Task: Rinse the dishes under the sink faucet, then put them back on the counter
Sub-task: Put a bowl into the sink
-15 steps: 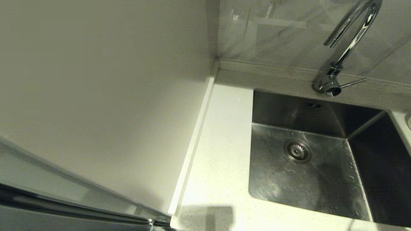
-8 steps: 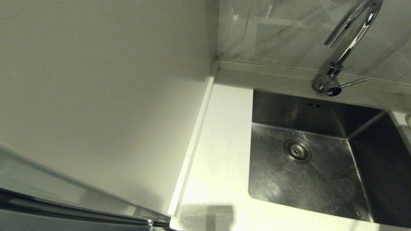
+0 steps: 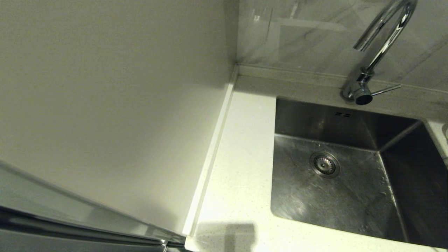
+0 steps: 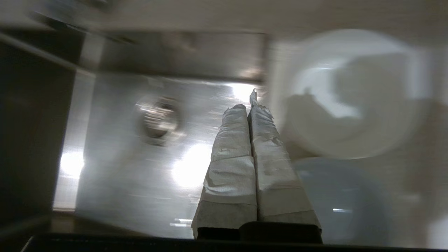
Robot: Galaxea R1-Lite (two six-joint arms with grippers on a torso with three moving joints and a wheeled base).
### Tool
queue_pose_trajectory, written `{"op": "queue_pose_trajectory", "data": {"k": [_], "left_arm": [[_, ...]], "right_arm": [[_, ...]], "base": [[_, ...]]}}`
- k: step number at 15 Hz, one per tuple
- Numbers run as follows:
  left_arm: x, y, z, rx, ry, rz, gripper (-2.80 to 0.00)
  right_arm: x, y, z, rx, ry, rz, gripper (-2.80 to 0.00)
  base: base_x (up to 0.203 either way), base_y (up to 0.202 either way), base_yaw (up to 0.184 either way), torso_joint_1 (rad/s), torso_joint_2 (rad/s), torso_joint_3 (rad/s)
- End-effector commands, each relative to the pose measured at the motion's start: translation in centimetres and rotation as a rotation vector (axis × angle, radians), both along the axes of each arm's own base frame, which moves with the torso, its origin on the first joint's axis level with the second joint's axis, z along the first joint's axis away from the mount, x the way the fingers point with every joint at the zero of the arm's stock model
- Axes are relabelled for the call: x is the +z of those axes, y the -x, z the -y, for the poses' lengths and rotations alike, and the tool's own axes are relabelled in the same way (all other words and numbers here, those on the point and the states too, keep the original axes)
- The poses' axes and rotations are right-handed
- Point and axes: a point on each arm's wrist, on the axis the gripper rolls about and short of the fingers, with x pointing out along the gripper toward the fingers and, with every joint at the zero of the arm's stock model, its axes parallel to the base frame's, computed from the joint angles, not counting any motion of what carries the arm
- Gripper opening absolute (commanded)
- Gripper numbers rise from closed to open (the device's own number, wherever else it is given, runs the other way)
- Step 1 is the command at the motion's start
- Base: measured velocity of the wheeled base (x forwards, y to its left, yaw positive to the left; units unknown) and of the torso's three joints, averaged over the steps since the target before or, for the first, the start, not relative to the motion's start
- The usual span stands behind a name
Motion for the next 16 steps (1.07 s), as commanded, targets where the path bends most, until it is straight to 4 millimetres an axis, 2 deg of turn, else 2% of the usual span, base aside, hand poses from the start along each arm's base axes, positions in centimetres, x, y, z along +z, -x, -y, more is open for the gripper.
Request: {"op": "queue_pose_trajectory", "data": {"k": [1, 4, 5, 10, 16], "left_arm": [[0.0, 0.0, 0.0, -0.001, 0.001, 0.003, -2.80], [0.0, 0.0, 0.0, 0.002, 0.001, 0.003, -2.80], [0.0, 0.0, 0.0, 0.000, 0.001, 0.003, -2.80], [0.0, 0.0, 0.0, 0.000, 0.001, 0.003, -2.80], [0.0, 0.0, 0.0, 0.000, 0.001, 0.003, -2.80]], "right_arm": [[-2.7, -1.6, 2.6, 0.003, 0.050, -0.044, -2.80], [-3.0, -2.0, 3.5, -0.025, 0.122, -0.069, -2.80], [-3.0, -2.0, 3.4, -0.025, 0.122, -0.070, 0.00], [-3.4, -2.0, 3.2, -0.005, 0.128, -0.076, 0.00], [-5.2, -3.6, 2.3, 0.097, 0.184, -0.090, 0.00]], "base": [[0.000, 0.000, 0.000, 0.000, 0.00, 0.000], [0.000, 0.000, 0.000, 0.000, 0.00, 0.000], [0.000, 0.000, 0.000, 0.000, 0.00, 0.000], [0.000, 0.000, 0.000, 0.000, 0.00, 0.000], [0.000, 0.000, 0.000, 0.000, 0.00, 0.000]]}}
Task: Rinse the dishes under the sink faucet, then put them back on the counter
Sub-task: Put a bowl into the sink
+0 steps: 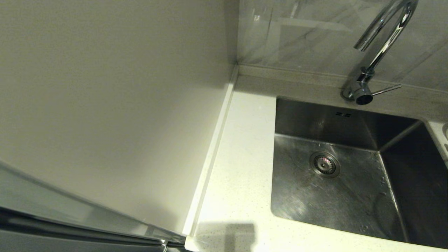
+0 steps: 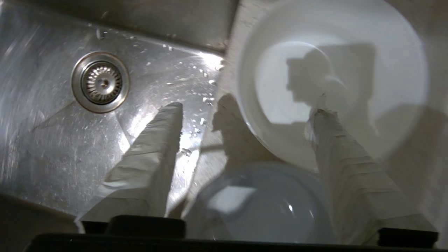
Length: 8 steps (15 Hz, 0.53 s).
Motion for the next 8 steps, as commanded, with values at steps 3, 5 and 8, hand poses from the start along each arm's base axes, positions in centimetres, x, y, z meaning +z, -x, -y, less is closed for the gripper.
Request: {"op": "queue_pose_trajectory", "data": {"k": [3, 5, 8], "left_arm": [[0.0, 0.0, 0.0, 0.002, 0.001, 0.004, -2.80], [0.0, 0.0, 0.0, 0.001, 0.001, 0.004, -2.80], [0.0, 0.0, 0.0, 0.000, 0.001, 0.004, -2.80]], "right_arm": [[-0.7, -1.8, -0.5, 0.080, 0.047, 0.008, 0.00], [-1.1, -2.6, -0.1, 0.091, 0.088, 0.027, 0.00], [-2.2, -3.6, 0.8, 0.075, 0.123, 0.016, 0.00]], "base": [[0.000, 0.000, 0.000, 0.000, 0.00, 0.000], [0.000, 0.000, 0.000, 0.000, 0.00, 0.000], [0.000, 0.000, 0.000, 0.000, 0.00, 0.000]]}}
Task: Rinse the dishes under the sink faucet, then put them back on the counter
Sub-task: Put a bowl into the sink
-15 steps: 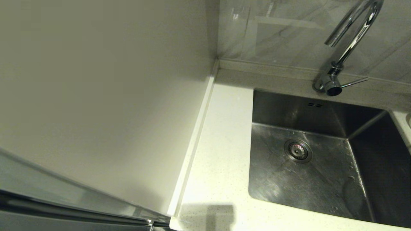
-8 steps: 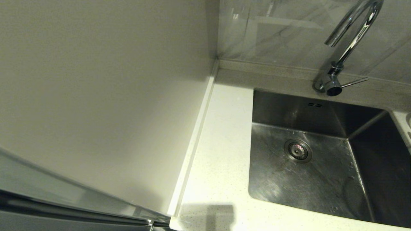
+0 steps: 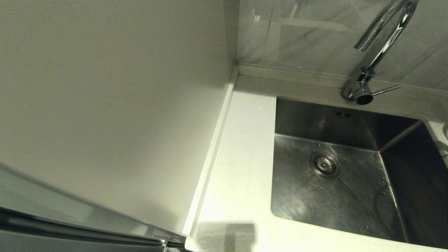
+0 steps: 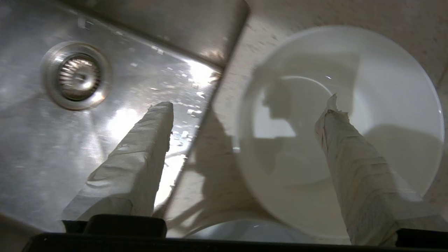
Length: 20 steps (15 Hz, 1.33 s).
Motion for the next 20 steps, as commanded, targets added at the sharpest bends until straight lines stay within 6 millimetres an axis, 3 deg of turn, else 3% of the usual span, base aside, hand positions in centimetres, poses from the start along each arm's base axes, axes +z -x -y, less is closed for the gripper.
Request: {"op": "queue_pose_trajectory", "data": {"k": [1, 8, 10, 20], "left_arm": [[0.0, 0.0, 0.0, 0.001, 0.001, 0.003, -2.80], [0.0, 0.0, 0.0, 0.001, 0.001, 0.003, -2.80], [0.0, 0.0, 0.0, 0.001, 0.001, 0.004, -2.80], [0.0, 0.0, 0.0, 0.001, 0.001, 0.005, -2.80]], "right_arm": [[-1.0, -0.9, 1.0, -0.007, 0.009, -0.011, 0.00], [-1.9, -1.8, 2.1, -0.026, 0.027, -0.017, 0.00], [-1.9, -2.0, 2.0, -0.022, 0.027, -0.017, -2.80], [-0.1, -2.9, 1.2, -0.019, 0.047, 0.058, -2.80]], "base": [[0.000, 0.000, 0.000, 0.000, 0.00, 0.000], [0.000, 0.000, 0.000, 0.000, 0.00, 0.000], [0.000, 0.000, 0.000, 0.000, 0.00, 0.000], [0.000, 0.000, 0.000, 0.000, 0.00, 0.000]]}}
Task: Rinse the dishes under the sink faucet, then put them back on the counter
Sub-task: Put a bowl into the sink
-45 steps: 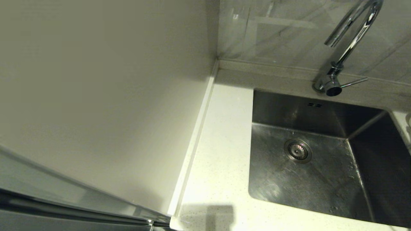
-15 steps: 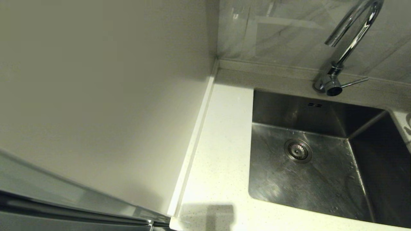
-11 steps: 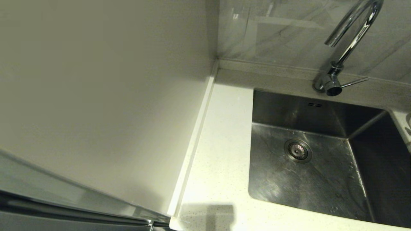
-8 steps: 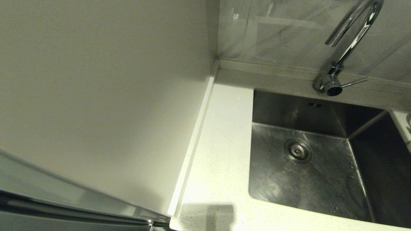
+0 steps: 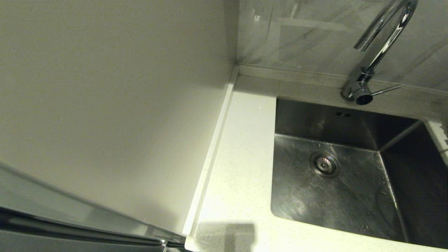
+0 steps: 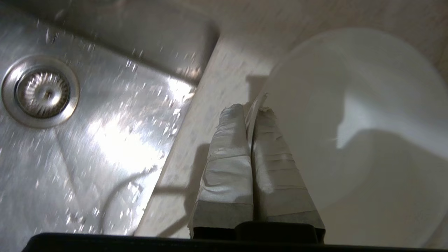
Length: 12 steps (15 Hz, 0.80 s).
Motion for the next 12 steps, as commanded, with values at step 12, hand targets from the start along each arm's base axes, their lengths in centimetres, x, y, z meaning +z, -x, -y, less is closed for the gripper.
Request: {"op": "queue_pose_trajectory", "data": {"k": [12], "left_arm": [[0.0, 0.0, 0.0, 0.001, 0.001, 0.004, -2.80]], "right_arm": [[7.0, 5.6, -9.2, 0.027, -0.083, 0.079, -2.80]], "base": [[0.000, 0.000, 0.000, 0.000, 0.00, 0.000]]}}
